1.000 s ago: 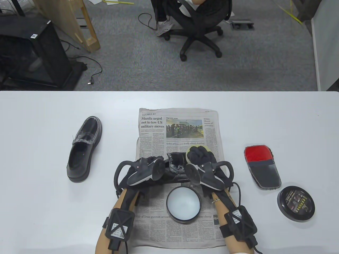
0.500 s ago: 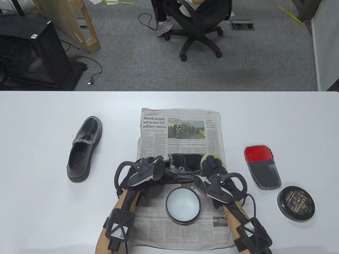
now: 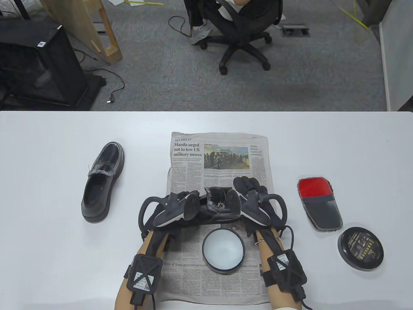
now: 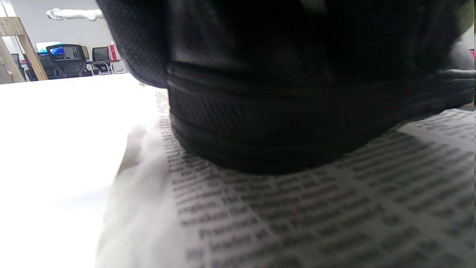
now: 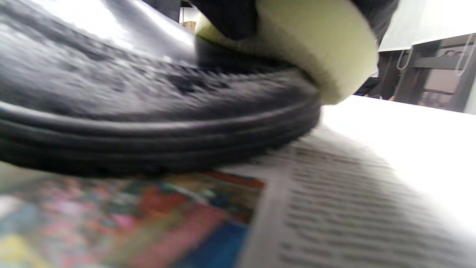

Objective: Dip and apply leather care cream with polishing sponge on shoes

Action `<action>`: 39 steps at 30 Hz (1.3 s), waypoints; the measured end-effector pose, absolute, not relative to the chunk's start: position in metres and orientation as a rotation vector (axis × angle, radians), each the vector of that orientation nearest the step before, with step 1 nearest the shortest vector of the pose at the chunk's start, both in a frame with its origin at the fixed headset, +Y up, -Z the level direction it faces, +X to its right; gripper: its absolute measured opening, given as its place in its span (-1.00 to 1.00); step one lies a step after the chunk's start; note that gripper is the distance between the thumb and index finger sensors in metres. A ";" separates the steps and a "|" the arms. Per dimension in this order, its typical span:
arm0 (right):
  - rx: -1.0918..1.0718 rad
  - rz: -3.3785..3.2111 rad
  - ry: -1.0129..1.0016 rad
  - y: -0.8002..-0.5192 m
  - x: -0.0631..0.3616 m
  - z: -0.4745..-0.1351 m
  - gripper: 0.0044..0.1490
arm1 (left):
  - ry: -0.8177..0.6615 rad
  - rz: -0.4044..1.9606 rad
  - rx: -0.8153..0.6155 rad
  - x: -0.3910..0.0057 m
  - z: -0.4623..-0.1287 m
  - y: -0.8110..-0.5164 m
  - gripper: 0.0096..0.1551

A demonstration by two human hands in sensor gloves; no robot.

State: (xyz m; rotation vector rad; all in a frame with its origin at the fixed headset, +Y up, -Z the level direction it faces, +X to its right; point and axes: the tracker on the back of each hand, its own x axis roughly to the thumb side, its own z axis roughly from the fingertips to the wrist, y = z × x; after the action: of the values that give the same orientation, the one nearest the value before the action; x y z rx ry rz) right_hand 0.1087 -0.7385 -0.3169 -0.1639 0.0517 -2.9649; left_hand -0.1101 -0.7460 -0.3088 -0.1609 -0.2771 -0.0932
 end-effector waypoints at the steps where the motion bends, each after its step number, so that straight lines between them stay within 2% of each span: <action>1: -0.151 -2.942 0.060 -0.740 0.113 -0.315 -0.35 | -0.276 -0.096 -0.160 -0.110 -0.309 -0.746 0.13; 6: -0.219 -2.848 0.094 -0.745 0.126 -0.290 -0.29 | -0.280 -0.112 -0.140 -0.110 -0.309 -0.745 0.13; 12: -0.422 -2.823 0.147 -0.736 0.108 -0.261 -0.31 | -0.307 -0.125 -0.112 -0.110 -0.309 -0.746 0.11; 17: -0.463 -2.981 0.132 -0.729 0.089 -0.281 -0.36 | -0.311 -0.120 -0.116 -0.110 -0.309 -0.746 0.11; 21: -0.253 -3.010 0.077 -0.734 0.096 -0.312 -0.39 | -0.302 -0.113 -0.124 -0.111 -0.308 -0.747 0.12; 25: -0.137 -2.987 0.036 -0.739 0.114 -0.319 -0.40 | -0.279 -0.120 -0.128 -0.111 -0.307 -0.746 0.11; 28: -0.142 -2.961 0.025 -0.741 0.126 -0.310 -0.37 | -0.269 -0.124 -0.135 -0.111 -0.308 -0.746 0.12; 31: -0.237 -2.881 0.061 -0.744 0.128 -0.288 -0.33 | -0.263 -0.129 -0.144 -0.110 -0.307 -0.745 0.12; 34: -0.331 -2.797 0.113 -0.745 0.120 -0.269 -0.33 | -0.271 -0.129 -0.151 -0.109 -0.308 -0.745 0.12; 39: -0.488 -2.806 0.201 -0.737 0.099 -0.256 -0.37 | -0.289 -0.123 -0.161 -0.108 -0.309 -0.746 0.10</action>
State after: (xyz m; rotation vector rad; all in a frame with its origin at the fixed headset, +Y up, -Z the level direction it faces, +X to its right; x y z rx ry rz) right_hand 0.0991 -0.7367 -0.2557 -0.4883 0.2013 -2.8059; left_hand -0.1083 -0.7456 -0.3091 -0.1610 -0.2893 -0.1226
